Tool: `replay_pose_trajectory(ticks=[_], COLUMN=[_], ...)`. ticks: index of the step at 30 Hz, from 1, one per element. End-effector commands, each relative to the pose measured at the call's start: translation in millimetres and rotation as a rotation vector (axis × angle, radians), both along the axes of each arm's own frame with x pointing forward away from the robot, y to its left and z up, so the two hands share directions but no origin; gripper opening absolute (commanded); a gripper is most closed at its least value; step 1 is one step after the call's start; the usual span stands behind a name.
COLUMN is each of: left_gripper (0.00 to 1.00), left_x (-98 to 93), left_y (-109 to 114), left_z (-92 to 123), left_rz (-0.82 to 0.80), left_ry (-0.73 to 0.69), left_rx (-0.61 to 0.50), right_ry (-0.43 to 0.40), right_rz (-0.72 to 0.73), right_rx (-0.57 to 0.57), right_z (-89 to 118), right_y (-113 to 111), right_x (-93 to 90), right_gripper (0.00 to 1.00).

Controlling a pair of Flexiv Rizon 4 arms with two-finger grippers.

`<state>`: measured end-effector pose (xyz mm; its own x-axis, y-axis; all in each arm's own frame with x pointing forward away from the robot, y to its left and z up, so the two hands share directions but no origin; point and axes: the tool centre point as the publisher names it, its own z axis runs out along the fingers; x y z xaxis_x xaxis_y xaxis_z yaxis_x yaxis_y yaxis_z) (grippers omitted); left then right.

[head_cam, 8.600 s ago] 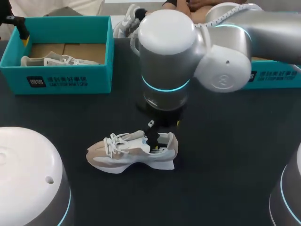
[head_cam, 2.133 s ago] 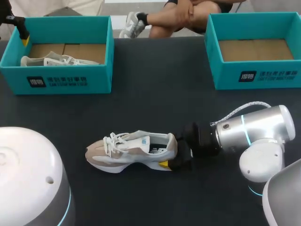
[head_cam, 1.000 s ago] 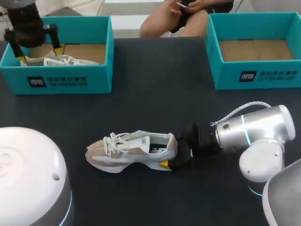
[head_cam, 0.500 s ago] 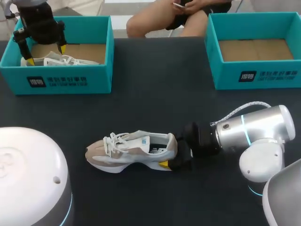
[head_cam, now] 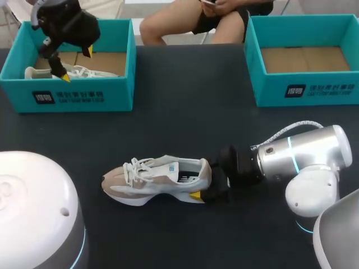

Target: Take the shoe out of the shoebox, open the shoe tongue, remove and reinsert the insole, then place the shoe into the shoebox

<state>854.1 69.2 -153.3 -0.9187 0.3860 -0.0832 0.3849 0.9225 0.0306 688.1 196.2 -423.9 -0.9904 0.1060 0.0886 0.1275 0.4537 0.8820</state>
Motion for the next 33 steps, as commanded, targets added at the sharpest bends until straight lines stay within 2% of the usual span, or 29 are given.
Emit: replay_pose_trajectory(ticks=[1, 2, 5, 22, 24, 25, 26, 32, 33], left_gripper=[1.0, 1.0, 1.0, 1.0, 1.0, 1.0, 1.0, 1.0, 1.0], left_x=[-15.6, -16.6, -24.0, -24.0, -26.1, -33.1, -36.7, -60.8, -65.1], left_y=[-25.5, -31.6, -58.0, -58.0, -66.6, -75.3, -79.9, -108.7, -112.6], left_z=[-2.9, -6.6, -15.5, -15.5, -15.8, -16.7, -16.1, -11.3, -10.5], left_rz=[0.722, 0.804, 0.841, 0.841, 1.0, 1.101, 1.168, 1.483, 1.484], left_ry=[-0.085, -0.052, 0.022, 0.022, 0.024, -0.029, -0.018, 0.016, -0.022], left_rx=[-0.131, -0.15, -0.188, -0.188, -0.201, -0.203, -0.222, -0.249, -0.252], right_ry=[0.001, 0.001, 0.001, 0.001, 0.001, 0.001, 0.001, 0.001, 0.001], right_rz=[-0.002, -0.002, -0.002, -0.002, -0.002, -0.002, -0.002, -0.002, -0.002], right_rx=[-0.004, -0.004, -0.004, -0.004, -0.004, -0.004, -0.004, -0.004, -0.004], right_z=[-4.6, -4.6, -4.6, -4.6, -4.6, -4.6, -4.6, -4.6, -4.6], right_y=[4.7, 4.7, 4.7, 4.7, 4.7, 4.7, 4.7, 4.7, 4.7], right_x=[0.8, 0.8, 0.8, 0.8, 0.8, 0.8, 0.8, 0.8, 0.8], right_gripper=[0.0, 0.0, 0.0, 0.0, 0.0, 0.0, 0.0, 0.0, 0.0])
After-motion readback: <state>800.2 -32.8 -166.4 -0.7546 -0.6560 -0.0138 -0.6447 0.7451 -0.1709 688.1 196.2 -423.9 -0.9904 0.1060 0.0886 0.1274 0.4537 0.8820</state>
